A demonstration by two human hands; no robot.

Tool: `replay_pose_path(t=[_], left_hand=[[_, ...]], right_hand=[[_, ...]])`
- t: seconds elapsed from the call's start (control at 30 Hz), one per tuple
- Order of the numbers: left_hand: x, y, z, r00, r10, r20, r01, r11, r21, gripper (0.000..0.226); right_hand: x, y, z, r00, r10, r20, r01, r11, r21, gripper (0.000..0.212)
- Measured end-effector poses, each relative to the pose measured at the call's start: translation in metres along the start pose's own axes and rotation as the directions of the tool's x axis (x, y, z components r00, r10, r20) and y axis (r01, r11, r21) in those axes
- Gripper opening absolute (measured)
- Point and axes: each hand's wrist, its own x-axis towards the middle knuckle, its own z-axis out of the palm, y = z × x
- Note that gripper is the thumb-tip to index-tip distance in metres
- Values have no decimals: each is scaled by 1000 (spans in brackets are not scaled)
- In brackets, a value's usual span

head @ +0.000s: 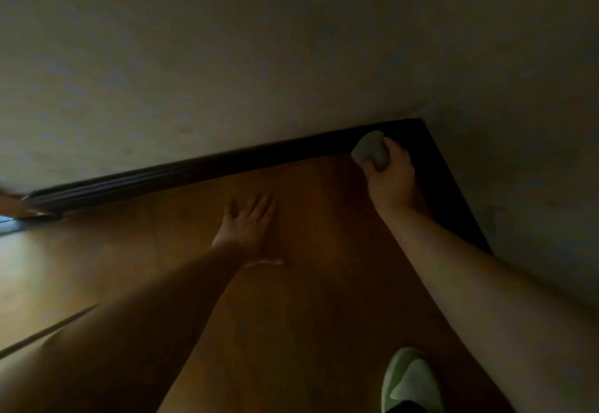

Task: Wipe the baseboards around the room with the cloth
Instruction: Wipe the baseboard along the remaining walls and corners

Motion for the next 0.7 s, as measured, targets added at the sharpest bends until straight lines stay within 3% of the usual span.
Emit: replay_pose_path(t=[0.2, 0.4, 0.6, 0.7], left_hand=[[6, 10, -2, 999, -32, 21, 32, 999, -11, 135], [6, 10, 0, 999, -41, 12, 41, 998, -40, 136], [5, 11, -6, 998, -38, 51, 40, 998, -38, 137], [4, 12, -8, 997, -42, 64, 45, 998, -45, 136]], right_hand=[[34, 27, -33, 990, 103, -101, -110, 992, -65, 56], [76, 22, -49, 989, 136, -62, -145, 971, -192, 53], [98, 12, -47, 989, 142, -46, -149, 968, -200, 40], [96, 5, -41, 978, 200, -62, -204, 976, -72, 25]])
